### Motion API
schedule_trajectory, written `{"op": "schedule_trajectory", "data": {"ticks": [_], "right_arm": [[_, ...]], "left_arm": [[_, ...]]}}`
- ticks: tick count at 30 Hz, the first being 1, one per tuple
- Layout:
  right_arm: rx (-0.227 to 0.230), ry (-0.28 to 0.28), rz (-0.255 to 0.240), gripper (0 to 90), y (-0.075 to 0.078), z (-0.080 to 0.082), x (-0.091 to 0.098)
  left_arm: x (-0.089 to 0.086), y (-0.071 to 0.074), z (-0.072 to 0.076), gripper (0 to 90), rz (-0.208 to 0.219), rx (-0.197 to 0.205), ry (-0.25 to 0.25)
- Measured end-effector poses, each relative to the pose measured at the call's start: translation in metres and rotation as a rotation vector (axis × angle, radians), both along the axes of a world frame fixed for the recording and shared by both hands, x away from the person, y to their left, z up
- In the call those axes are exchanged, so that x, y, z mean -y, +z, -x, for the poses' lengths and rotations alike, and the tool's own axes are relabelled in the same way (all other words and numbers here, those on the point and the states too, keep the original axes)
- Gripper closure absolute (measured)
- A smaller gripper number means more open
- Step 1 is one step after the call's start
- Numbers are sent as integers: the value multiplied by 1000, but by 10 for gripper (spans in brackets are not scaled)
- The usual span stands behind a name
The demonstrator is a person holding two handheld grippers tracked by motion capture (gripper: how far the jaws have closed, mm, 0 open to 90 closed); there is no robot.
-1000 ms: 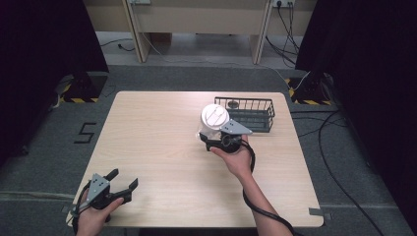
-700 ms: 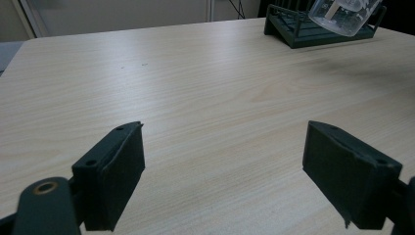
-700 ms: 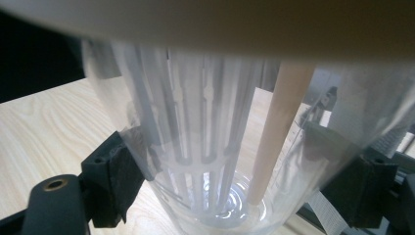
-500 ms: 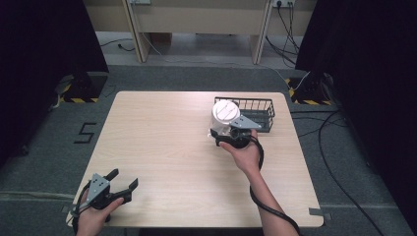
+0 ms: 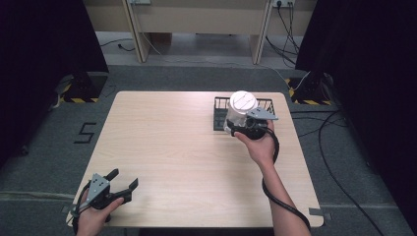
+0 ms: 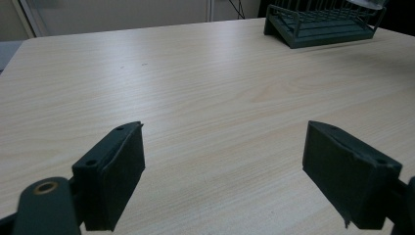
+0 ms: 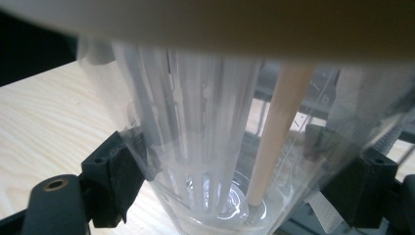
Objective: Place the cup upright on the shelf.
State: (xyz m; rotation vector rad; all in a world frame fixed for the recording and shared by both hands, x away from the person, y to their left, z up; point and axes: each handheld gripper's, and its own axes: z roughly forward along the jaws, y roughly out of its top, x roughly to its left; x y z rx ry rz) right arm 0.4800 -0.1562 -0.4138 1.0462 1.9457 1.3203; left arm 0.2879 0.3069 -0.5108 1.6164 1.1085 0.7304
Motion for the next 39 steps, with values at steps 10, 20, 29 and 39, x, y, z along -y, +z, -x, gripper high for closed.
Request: {"op": "schedule_trajectory", "data": {"ticks": [10, 20, 29, 39], "right_arm": [[18, -39, 2, 190, 19, -7, 15], [23, -69, -21, 190, 32, -21, 20], [18, -100, -24, 190, 37, -38, 23], [9, -137, -28, 190, 39, -58, 25]], "left_arm": [[0, 0, 0, 152, 1, -1, 0], [0, 0, 0, 153, 2, -1, 0], [0, 0, 0, 153, 9, -1, 1], [-1, 0, 0, 154, 13, -3, 1]]}}
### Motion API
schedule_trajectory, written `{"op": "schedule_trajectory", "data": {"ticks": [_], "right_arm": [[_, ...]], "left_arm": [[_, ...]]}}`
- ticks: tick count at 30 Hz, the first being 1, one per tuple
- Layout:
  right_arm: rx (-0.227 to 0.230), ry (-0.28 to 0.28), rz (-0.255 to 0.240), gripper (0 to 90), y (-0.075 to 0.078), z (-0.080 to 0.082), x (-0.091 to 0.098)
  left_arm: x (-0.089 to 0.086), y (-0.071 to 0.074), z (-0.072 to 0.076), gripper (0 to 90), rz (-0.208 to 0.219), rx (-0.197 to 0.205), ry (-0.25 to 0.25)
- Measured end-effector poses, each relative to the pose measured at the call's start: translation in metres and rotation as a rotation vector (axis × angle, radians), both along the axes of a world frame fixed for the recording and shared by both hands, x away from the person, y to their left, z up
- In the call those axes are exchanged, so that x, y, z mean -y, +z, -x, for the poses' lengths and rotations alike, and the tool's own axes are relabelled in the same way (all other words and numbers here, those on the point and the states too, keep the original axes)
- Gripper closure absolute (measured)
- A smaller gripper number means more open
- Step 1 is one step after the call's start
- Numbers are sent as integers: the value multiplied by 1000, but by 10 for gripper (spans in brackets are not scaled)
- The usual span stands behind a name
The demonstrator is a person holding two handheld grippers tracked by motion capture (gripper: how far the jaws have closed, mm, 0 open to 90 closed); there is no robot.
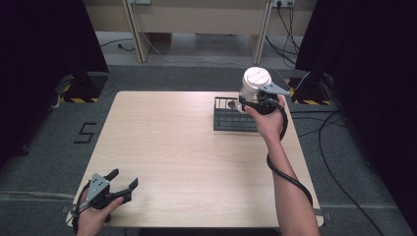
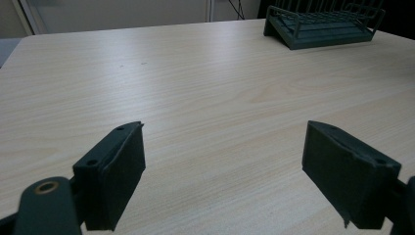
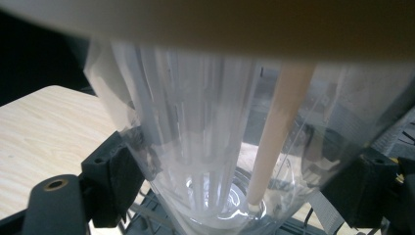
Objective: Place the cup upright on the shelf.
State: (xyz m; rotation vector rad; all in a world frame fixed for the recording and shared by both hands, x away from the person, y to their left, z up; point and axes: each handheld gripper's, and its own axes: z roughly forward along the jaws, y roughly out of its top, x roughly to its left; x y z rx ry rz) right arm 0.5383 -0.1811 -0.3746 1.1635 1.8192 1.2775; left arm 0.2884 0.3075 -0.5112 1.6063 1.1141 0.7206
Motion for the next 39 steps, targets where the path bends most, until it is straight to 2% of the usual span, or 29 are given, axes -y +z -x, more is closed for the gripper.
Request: {"op": "schedule_trajectory", "data": {"ticks": [10, 20, 39], "right_arm": [[-31, -28, 8, 189, -4, -18, 1], [-87, -52, 14, 188, -23, -34, 0], [-184, -72, 37, 185, -53, -47, -4]], "left_arm": [[0, 0, 0, 155, 4, -1, -1], [0, 0, 0, 156, 6, -1, -2], [0, 0, 0, 157, 11, -1, -4]]}}
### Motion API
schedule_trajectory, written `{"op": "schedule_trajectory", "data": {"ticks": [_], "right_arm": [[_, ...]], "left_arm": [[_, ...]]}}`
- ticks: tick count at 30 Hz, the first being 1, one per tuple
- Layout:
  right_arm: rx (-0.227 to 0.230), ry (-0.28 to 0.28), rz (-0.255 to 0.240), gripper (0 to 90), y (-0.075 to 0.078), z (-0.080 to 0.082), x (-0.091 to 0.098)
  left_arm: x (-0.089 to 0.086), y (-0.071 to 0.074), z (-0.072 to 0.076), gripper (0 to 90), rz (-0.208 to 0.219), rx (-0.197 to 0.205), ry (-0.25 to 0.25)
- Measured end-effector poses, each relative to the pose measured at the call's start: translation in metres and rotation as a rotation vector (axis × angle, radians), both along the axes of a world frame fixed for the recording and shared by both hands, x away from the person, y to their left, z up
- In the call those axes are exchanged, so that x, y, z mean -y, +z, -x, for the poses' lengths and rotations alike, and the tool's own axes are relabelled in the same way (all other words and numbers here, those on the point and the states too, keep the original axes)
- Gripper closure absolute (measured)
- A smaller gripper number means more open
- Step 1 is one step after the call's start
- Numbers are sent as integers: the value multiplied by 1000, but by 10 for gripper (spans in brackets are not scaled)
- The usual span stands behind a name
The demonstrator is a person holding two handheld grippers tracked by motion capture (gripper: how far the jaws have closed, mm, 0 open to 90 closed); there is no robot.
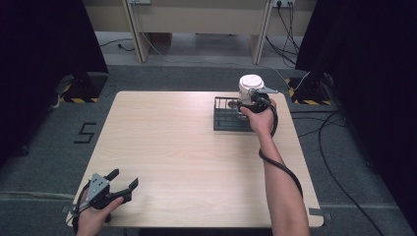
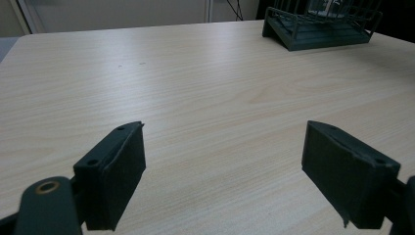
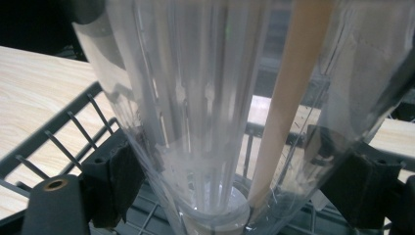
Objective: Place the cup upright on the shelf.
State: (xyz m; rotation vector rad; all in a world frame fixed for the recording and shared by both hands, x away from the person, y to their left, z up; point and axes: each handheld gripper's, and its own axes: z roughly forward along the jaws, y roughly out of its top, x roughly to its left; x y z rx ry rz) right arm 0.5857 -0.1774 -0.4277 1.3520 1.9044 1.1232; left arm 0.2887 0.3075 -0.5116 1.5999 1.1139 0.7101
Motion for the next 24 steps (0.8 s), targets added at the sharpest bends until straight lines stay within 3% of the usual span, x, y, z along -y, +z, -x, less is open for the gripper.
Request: {"op": "schedule_trajectory", "data": {"ticks": [10, 24], "right_arm": [[16, -7, 15, 173, -5, 0, -3], [47, -21, -31, 156, -8, 11, -1]], "left_arm": [[0, 0, 0, 157, 0, 0, -2], [1, 0, 0, 158, -1, 0, -3]]}}
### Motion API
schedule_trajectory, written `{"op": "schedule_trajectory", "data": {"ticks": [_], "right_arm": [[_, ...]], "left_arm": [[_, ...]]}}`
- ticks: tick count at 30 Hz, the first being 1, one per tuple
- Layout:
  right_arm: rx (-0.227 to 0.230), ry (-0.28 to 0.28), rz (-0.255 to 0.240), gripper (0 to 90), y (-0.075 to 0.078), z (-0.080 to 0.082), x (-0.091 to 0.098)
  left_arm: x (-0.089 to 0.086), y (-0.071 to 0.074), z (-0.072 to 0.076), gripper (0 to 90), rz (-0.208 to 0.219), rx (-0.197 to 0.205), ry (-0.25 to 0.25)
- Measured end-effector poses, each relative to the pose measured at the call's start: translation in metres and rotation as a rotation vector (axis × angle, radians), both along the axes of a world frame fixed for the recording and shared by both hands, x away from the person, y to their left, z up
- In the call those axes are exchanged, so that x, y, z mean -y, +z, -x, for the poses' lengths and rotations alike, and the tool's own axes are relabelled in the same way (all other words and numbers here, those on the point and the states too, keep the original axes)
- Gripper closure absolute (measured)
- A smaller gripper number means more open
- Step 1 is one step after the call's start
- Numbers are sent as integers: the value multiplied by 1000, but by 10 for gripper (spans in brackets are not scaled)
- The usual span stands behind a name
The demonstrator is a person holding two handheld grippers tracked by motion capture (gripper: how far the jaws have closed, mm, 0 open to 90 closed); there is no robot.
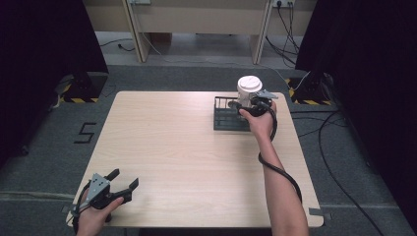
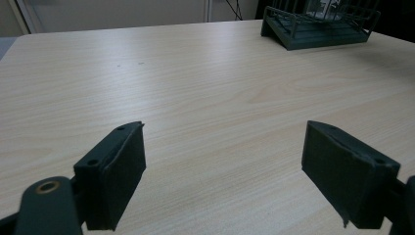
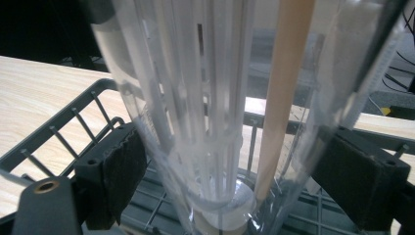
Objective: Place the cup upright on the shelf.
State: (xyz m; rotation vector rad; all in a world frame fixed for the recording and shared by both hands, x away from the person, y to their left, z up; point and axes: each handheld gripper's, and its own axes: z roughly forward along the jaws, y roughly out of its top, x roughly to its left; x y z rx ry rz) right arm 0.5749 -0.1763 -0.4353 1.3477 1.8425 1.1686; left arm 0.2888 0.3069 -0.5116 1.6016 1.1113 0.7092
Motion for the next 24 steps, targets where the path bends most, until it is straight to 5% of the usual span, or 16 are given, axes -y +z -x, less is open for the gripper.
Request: {"op": "schedule_trajectory", "data": {"ticks": [24], "right_arm": [[74, 36, -22, 156, 11, 54, 23]], "left_arm": [[1, 0, 0, 158, -9, -3, 4]]}}
